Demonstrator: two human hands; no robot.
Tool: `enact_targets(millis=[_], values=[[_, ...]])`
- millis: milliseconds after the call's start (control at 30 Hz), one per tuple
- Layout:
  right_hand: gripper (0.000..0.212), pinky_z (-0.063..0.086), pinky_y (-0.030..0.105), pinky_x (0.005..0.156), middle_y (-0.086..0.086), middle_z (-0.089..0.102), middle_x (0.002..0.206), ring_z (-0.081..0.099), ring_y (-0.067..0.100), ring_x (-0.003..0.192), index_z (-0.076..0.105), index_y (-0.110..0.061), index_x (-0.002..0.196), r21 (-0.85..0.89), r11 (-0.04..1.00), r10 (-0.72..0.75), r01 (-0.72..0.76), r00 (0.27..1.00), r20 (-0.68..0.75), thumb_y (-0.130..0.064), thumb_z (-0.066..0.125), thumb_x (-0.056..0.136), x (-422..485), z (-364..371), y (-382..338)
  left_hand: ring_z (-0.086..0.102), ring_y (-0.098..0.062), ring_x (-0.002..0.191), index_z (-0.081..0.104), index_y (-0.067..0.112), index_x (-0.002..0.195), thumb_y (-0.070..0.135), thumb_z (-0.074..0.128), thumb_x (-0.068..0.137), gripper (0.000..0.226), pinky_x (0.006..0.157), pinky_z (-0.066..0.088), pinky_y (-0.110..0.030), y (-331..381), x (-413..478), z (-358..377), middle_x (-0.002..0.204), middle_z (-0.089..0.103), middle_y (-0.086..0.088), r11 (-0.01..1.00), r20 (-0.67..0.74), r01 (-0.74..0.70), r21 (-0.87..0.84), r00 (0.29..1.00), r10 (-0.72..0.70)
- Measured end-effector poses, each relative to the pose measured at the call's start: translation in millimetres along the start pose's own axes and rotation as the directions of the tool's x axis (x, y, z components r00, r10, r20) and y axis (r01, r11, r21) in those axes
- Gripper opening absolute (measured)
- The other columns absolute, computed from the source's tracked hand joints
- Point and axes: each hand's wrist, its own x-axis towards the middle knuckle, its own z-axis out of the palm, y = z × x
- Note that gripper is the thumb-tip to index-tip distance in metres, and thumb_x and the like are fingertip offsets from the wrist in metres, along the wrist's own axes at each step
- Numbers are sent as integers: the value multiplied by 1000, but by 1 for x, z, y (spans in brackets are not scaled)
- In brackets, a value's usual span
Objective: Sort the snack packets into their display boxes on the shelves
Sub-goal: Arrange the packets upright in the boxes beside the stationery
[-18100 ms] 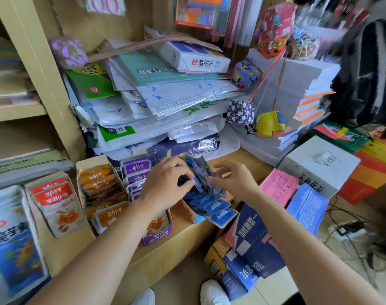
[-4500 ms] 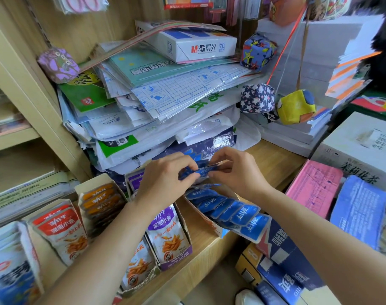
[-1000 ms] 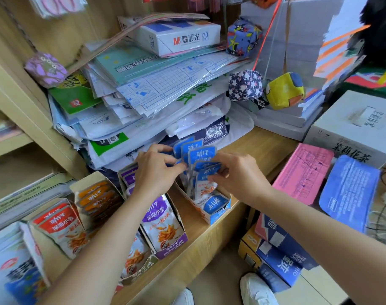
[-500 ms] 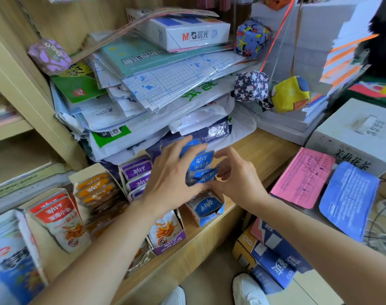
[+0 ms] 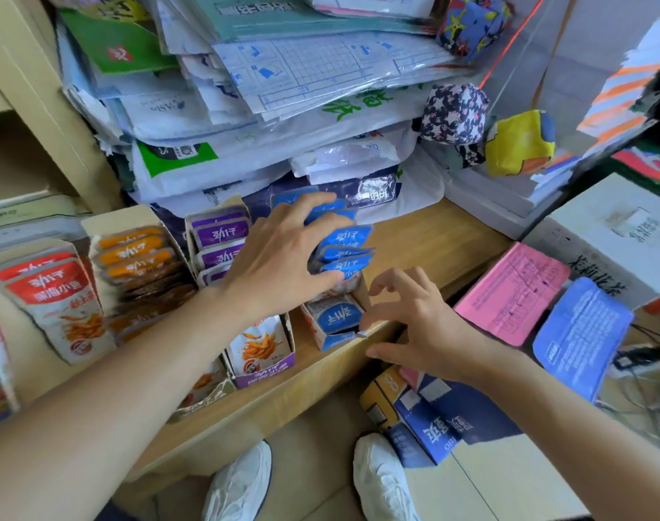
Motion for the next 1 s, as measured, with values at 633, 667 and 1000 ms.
enact_targets(millis=[633, 667, 1000], values=[[75, 41, 37, 90, -12, 30, 116, 32, 14, 100, 36, -49, 149, 21, 990, 137, -139, 989, 62, -61, 54, 77, 7, 6, 1, 32, -26, 146, 41, 45, 145, 50, 78, 78, 76, 106, 38, -57, 10, -10, -10, 165, 19, 5, 998, 124, -66, -16, 990, 67], [76, 40, 36, 90, -13, 30, 116, 32, 14, 100, 35, -49, 149, 36, 990, 137, -140, 989, 63, -61, 53, 77, 7, 7, 1, 33, -27, 145, 41, 44, 146, 52, 82, 72, 85, 105, 37, -55, 11, -11, -11, 165, 19, 4, 998, 130, -57, 18, 990, 54], [7, 35, 18, 71, -14, 55, 88, 51, 1, 84, 77, -23, 90, 201, 966, 177, -162, 982, -60, -28, 72, 90, 11, 3, -1, 53, -30, 129, 51, 28, 141, 17, 80, 75, 73, 93, 51, -54, 9, -15, 0, 156, 41, -2, 1000, -59, -17, 2, 998, 17]])
